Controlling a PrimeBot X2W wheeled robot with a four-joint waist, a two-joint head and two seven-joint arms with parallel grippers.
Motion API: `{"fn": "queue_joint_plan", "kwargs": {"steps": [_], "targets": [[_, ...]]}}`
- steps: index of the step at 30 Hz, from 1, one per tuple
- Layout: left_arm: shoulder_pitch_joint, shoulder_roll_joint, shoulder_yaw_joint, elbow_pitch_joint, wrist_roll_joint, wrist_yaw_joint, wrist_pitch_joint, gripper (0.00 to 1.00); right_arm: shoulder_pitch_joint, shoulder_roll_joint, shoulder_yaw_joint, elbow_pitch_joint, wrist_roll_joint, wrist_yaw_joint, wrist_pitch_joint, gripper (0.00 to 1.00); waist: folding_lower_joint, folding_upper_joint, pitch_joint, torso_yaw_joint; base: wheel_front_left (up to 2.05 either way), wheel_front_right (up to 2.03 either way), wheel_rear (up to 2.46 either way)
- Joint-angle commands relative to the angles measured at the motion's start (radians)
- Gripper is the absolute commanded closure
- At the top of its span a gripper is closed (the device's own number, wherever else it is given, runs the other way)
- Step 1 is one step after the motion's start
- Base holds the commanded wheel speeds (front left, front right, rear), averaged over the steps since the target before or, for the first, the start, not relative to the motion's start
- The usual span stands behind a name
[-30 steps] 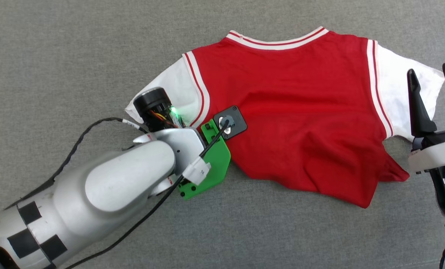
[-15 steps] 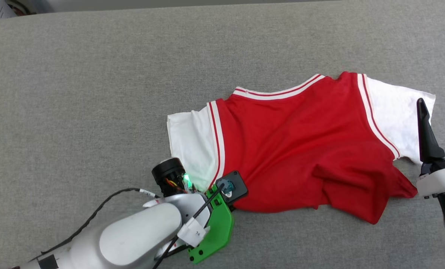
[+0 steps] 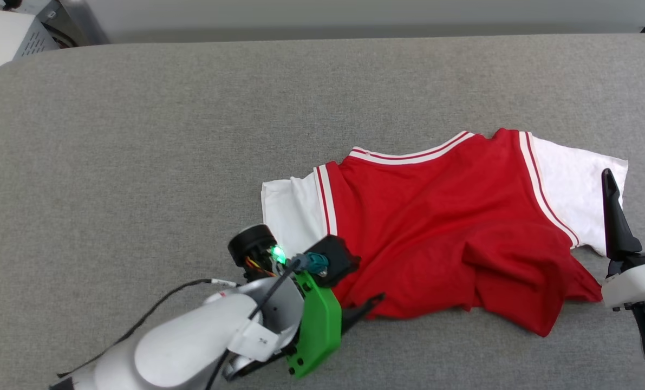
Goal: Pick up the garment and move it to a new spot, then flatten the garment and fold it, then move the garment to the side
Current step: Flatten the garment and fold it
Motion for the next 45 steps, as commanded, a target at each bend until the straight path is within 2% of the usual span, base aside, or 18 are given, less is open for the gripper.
{"fn": "queue_joint_plan", "kwargs": {"steps": [1, 4, 7, 9, 12, 15, 21, 29, 35, 43, 44, 45], "targets": [[-0.003, 0.039, 0.026, -0.029, -0.009, 0.013, -0.001, 0.0, 0.015, 0.009, -0.002, -0.009, -0.008, -0.001, 0.004, 0.0, -0.0001, -0.0001, -0.024, 0.019, 0.0, 0.0, 0.0], [-0.032, 0.095, 0.093, -0.09, -0.046, 0.032, -0.005, 0.0, 0.018, 0.019, -0.002, -0.018, -0.012, -0.001, 0.006, 0.0, -0.0001, -0.0001, -0.031, 0.024, 0.0, 0.0, 0.0], [-0.093, 0.165, 0.157, -0.121, -0.031, 0.059, -0.004, 0.0, 0.015, 0.03, 0.002, -0.025, -0.017, -0.001, 0.009, 0.0, -0.0001, -0.0001, -0.03, 0.022, 0.0, 0.0, 0.0], [-0.125, 0.191, 0.2, -0.125, -0.047, 0.068, -0.006, 0.0, 0.01, 0.034, 0.005, -0.027, -0.018, -0.001, 0.01, 0.0, -0.0001, -0.0001, -0.026, 0.018, 0.0, 0.0, 0.0], [-0.172, 0.223, 0.237, -0.107, -0.067, 0.059, 0.012, 0.0, -0.003, 0.034, 0.008, -0.026, -0.018, -0.001, 0.009, 0.0, -0.0001, -0.0001, -0.015, 0.01, 0.0, 0.0, 0.0], [-0.208, 0.23, 0.266, -0.056, -0.141, 0.035, 0.059, 0.0, -0.01, 0.034, 0.008, -0.028, -0.018, -0.001, 0.006, 0.0, -0.0001, -0.0001, -0.001, 0.0, 0.0, 0.0, 0.0], [-0.287, 0.208, 0.248, 0.072, -0.246, -0.004, 0.222, 0.0, -0.029, 0.033, 0.008, -0.035, -0.019, -0.001, 0.005, 0.0, -0.0001, -0.0001, 0.038, -0.02, 0.0, 0.0, 0.0], [-0.364, 0.132, 0.148, 0.269, -0.249, -0.026, 0.349, 0.0, -0.071, 0.031, 0.019, -0.043, -0.019, -0.001, 0.001, 0.0, -0.0001, -0.0001, 0.109, -0.052, 0.0, 0.0, 0.0], [-0.377, 0.094, 0.047, 0.37, -0.247, -0.03, 0.386, 0.0, -0.106, 0.025, 0.024, -0.032, -0.016, -0.001, -0.01, 0.0, -0.0001, -0.0001, 0.151, -0.076, 0.0, 0.0, 0.0], [-0.361, 0.081, -0.067, 0.405, -0.26, -0.03, 0.41, 0.0, -0.129, 0.022, 0.027, -0.013, -0.016, -0.001, -0.022, 0.0, -0.0001, -0.0001, 0.182, -0.092, 0.0, 0.0, 0.0], [-0.355, 0.083, -0.074, 0.401, -0.257, -0.03, 0.424, 0.09, -0.131, 0.022, 0.028, -0.011, -0.016, -0.001, -0.024, 0.0, -0.0001, -0.0001, 0.183, -0.092, 0.0, 0.0, 0.0], [-0.35, 0.086, -0.079, 0.396, -0.252, -0.03, 0.431, 0.58, -0.132, 0.021, 0.027, -0.008, -0.016, -0.001, -0.025, 0.0, -0.0001, -0.0001, 0.184, -0.092, 0.0, 0.0, 0.0]]}}
